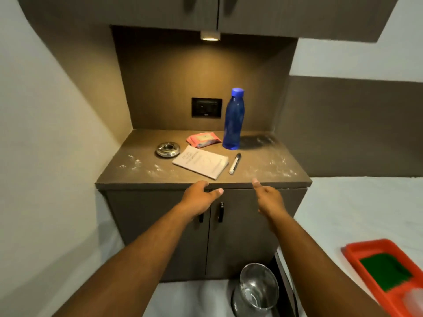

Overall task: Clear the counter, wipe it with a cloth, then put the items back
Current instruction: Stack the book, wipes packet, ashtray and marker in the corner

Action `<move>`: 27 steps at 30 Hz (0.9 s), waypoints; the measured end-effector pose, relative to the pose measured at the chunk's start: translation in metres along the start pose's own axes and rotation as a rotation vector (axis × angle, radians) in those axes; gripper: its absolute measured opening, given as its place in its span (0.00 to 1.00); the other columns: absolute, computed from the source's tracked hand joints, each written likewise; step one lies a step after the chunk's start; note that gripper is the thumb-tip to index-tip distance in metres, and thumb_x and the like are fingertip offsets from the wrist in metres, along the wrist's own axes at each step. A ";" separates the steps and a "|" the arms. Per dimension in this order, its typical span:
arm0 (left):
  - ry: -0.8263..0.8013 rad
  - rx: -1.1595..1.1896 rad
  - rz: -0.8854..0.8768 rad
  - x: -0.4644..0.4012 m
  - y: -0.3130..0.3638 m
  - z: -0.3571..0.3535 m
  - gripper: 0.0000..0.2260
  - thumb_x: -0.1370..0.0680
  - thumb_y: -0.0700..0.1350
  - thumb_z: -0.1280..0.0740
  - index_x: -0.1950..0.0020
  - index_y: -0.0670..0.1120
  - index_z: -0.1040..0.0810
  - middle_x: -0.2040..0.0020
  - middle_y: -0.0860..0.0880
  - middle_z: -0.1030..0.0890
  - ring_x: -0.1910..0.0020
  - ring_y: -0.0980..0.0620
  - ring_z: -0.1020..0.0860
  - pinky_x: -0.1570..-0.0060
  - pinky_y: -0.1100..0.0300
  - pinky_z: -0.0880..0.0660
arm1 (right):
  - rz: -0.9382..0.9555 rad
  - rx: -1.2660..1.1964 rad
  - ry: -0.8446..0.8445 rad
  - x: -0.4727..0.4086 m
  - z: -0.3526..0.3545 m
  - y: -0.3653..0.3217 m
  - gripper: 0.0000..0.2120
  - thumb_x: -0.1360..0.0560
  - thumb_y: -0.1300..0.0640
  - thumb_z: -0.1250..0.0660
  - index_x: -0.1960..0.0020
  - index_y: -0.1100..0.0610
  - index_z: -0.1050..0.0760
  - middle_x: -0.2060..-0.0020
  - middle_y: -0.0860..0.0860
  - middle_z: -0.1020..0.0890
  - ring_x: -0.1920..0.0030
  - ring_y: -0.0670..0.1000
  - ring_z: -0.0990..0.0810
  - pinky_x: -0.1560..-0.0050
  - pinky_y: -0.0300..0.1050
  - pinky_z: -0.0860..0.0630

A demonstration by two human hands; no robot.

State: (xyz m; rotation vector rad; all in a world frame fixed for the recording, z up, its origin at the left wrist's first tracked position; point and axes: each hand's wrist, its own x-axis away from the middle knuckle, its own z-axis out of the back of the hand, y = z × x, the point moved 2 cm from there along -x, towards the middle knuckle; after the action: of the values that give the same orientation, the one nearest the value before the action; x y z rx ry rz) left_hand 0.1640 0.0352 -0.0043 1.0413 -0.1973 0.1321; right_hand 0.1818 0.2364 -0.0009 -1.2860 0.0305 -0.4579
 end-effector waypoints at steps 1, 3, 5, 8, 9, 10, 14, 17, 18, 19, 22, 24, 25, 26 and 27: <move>0.033 -0.003 0.002 -0.001 0.001 0.008 0.32 0.27 0.60 0.32 0.27 0.48 0.34 0.29 0.46 0.30 0.33 0.46 0.29 0.41 0.54 0.28 | 0.032 0.025 -0.016 -0.002 -0.007 -0.007 0.21 0.23 0.38 0.39 0.51 0.57 0.25 0.56 0.54 0.24 0.56 0.52 0.24 0.47 0.55 0.24; 0.106 -0.006 -0.007 -0.005 0.003 0.020 0.30 0.26 0.57 0.32 0.27 0.48 0.34 0.29 0.46 0.29 0.34 0.46 0.28 0.46 0.56 0.29 | 0.096 0.083 -0.049 -0.011 -0.021 -0.024 0.24 0.24 0.38 0.37 0.47 0.59 0.25 0.52 0.55 0.22 0.51 0.53 0.23 0.48 0.53 0.27; 0.168 -0.011 -0.026 -0.012 0.005 0.025 0.29 0.25 0.54 0.32 0.27 0.48 0.34 0.29 0.46 0.30 0.33 0.45 0.29 0.43 0.55 0.29 | 0.150 0.139 -0.059 -0.024 -0.034 -0.040 0.26 0.24 0.38 0.37 0.38 0.59 0.26 0.47 0.53 0.23 0.45 0.54 0.24 0.48 0.52 0.26; 0.211 -0.057 -0.046 -0.029 0.008 0.026 0.29 0.25 0.53 0.31 0.26 0.48 0.35 0.27 0.47 0.31 0.30 0.45 0.32 0.37 0.52 0.30 | 0.237 0.228 -0.122 -0.052 -0.056 -0.060 0.21 0.24 0.40 0.36 0.40 0.55 0.27 0.48 0.53 0.21 0.48 0.53 0.23 0.57 0.47 0.27; 0.225 -0.083 -0.048 -0.038 0.009 0.024 0.30 0.25 0.54 0.31 0.26 0.48 0.35 0.27 0.47 0.31 0.29 0.45 0.32 0.37 0.52 0.30 | 0.248 0.254 -0.138 -0.065 -0.064 -0.064 0.24 0.24 0.41 0.35 0.35 0.55 0.28 0.42 0.55 0.21 0.44 0.55 0.22 0.57 0.45 0.27; 0.237 -0.106 -0.044 -0.047 0.009 0.023 0.30 0.25 0.54 0.31 0.26 0.48 0.35 0.27 0.47 0.32 0.29 0.45 0.32 0.36 0.53 0.30 | 0.260 0.283 -0.146 -0.079 -0.074 -0.068 0.28 0.24 0.42 0.34 0.30 0.56 0.31 0.36 0.56 0.23 0.40 0.56 0.23 0.58 0.43 0.27; 0.251 -0.204 -0.039 -0.085 0.009 0.011 0.29 0.26 0.54 0.31 0.27 0.47 0.33 0.29 0.47 0.29 0.31 0.46 0.30 0.38 0.55 0.30 | 0.340 0.442 -0.202 -0.130 -0.108 -0.074 0.28 0.23 0.45 0.34 0.29 0.58 0.33 0.33 0.57 0.25 0.40 0.55 0.24 0.53 0.47 0.25; 0.233 -0.318 -0.029 -0.115 0.009 0.003 0.28 0.26 0.56 0.32 0.29 0.49 0.32 0.31 0.47 0.28 0.35 0.46 0.29 0.37 0.51 0.28 | 0.403 0.625 -0.273 -0.167 -0.132 -0.074 0.20 0.22 0.46 0.35 0.36 0.56 0.29 0.40 0.56 0.21 0.48 0.53 0.22 0.54 0.48 0.24; 0.228 -0.349 -0.012 -0.125 0.009 0.000 0.28 0.26 0.58 0.33 0.29 0.49 0.32 0.31 0.47 0.29 0.35 0.46 0.30 0.37 0.48 0.28 | 0.411 0.681 -0.294 -0.180 -0.140 -0.074 0.17 0.22 0.46 0.36 0.38 0.55 0.28 0.42 0.55 0.20 0.50 0.52 0.22 0.55 0.47 0.24; 0.223 -0.380 0.008 -0.133 0.008 -0.003 0.28 0.26 0.59 0.34 0.29 0.50 0.32 0.31 0.46 0.30 0.34 0.46 0.31 0.36 0.47 0.29 | 0.411 0.740 -0.315 -0.190 -0.147 -0.072 0.16 0.21 0.47 0.36 0.39 0.55 0.28 0.44 0.54 0.20 0.52 0.52 0.23 0.55 0.47 0.24; 0.187 -0.464 0.071 -0.147 0.000 -0.008 0.29 0.26 0.62 0.35 0.30 0.49 0.31 0.28 0.45 0.34 0.31 0.44 0.35 0.34 0.45 0.31 | 0.396 0.990 -0.335 -0.208 -0.161 -0.067 0.15 0.22 0.46 0.36 0.41 0.55 0.26 0.49 0.54 0.20 0.52 0.53 0.22 0.52 0.50 0.21; 0.179 -0.499 0.090 -0.150 -0.005 -0.010 0.31 0.28 0.62 0.33 0.29 0.48 0.31 0.25 0.43 0.38 0.28 0.43 0.38 0.31 0.45 0.34 | 0.434 1.195 -0.275 -0.213 -0.167 -0.068 0.17 0.23 0.43 0.35 0.42 0.54 0.24 0.52 0.54 0.22 0.52 0.54 0.24 0.51 0.50 0.22; 0.187 -0.489 0.088 -0.151 -0.006 -0.010 0.32 0.29 0.61 0.31 0.29 0.48 0.32 0.24 0.43 0.38 0.27 0.42 0.39 0.31 0.45 0.35 | 0.443 1.245 -0.246 -0.214 -0.169 -0.071 0.18 0.24 0.43 0.34 0.42 0.54 0.24 0.52 0.54 0.23 0.52 0.55 0.25 0.52 0.50 0.23; 0.203 -0.456 0.080 -0.151 -0.007 -0.009 0.33 0.29 0.60 0.29 0.29 0.47 0.31 0.24 0.44 0.38 0.27 0.43 0.38 0.31 0.46 0.35 | 0.426 1.247 -0.236 -0.215 -0.169 -0.073 0.17 0.25 0.42 0.34 0.44 0.55 0.24 0.54 0.54 0.23 0.52 0.55 0.25 0.51 0.50 0.24; 0.232 -0.394 0.070 -0.152 -0.008 -0.007 0.32 0.30 0.58 0.28 0.30 0.47 0.30 0.25 0.44 0.36 0.28 0.44 0.37 0.32 0.48 0.35 | 0.378 1.205 -0.255 -0.215 -0.169 -0.075 0.17 0.24 0.43 0.34 0.46 0.56 0.24 0.55 0.54 0.22 0.53 0.55 0.24 0.50 0.50 0.23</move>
State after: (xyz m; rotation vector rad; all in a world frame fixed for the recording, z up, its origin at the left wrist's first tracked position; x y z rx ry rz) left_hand 0.0185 0.0354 -0.0486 0.6204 -0.0447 0.2650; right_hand -0.0839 0.1404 -0.0307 -0.1243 -0.1907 0.0609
